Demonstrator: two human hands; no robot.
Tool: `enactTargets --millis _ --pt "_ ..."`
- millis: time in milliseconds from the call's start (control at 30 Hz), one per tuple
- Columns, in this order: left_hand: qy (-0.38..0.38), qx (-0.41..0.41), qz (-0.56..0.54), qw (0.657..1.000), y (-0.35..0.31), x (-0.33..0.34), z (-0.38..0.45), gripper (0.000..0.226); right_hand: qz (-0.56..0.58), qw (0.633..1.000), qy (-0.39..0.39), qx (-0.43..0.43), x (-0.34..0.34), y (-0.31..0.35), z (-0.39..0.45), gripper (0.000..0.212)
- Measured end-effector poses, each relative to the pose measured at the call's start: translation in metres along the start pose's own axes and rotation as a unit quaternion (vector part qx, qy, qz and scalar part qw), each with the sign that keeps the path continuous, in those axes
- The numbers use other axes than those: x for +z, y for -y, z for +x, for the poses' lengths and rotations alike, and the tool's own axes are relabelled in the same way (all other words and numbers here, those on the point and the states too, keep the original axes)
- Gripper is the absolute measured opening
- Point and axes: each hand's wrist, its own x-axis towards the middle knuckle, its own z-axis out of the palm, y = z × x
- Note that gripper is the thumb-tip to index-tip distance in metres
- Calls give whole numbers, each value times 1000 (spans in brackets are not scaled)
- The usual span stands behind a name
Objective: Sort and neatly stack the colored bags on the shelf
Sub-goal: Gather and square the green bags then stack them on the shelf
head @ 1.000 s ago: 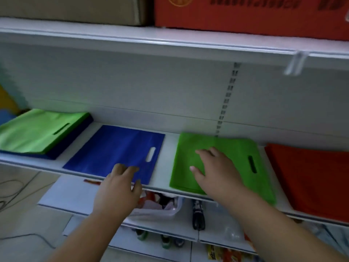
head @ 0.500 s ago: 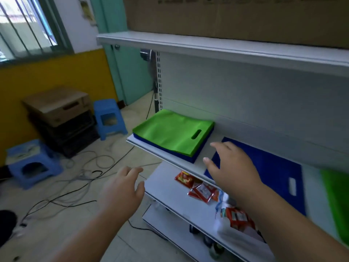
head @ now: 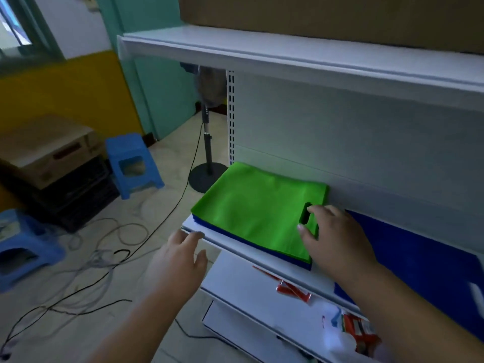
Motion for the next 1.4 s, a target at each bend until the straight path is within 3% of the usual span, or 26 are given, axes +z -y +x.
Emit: enactTargets --millis 300,467,633,733,833,933,1000,1067,1233,1400 --pt "73 23 -24 997 33 9 78 43 -98 989 31 108 46 17 -12 38" --pt "89 52 -37 994 38 13 104 34 -192 977 17 86 64 22 -17 33" --pt "55 55 -14 997 45 2 105 29 -211 976 0 60 71 31 -22 53" --pt "27 29 -49 998 50 -7 100 18 -179 982 -28 52 70 36 -33 54" --pt "39 -7 -119 992 59 -10 98 3 -102 985 -77 112 69 36 -50 41" --pt "117 -23 -179 977 66 -5 95 13 -18 975 -36 220 71 33 -56 48" --pt "192 -38 -233 953 67 -1 92 21 120 953 18 277 71 36 -54 55" --pt "223 -49 -265 937 68 4 88 29 203 938 23 279 68 40 -53 54" --pt "162 -8 -195 967 51 6 67 30 96 979 -60 170 49 32 -64 43" --pt "78 37 -218 972 -4 11 34 30 55 972 -162 160 14 -4 -94 43"
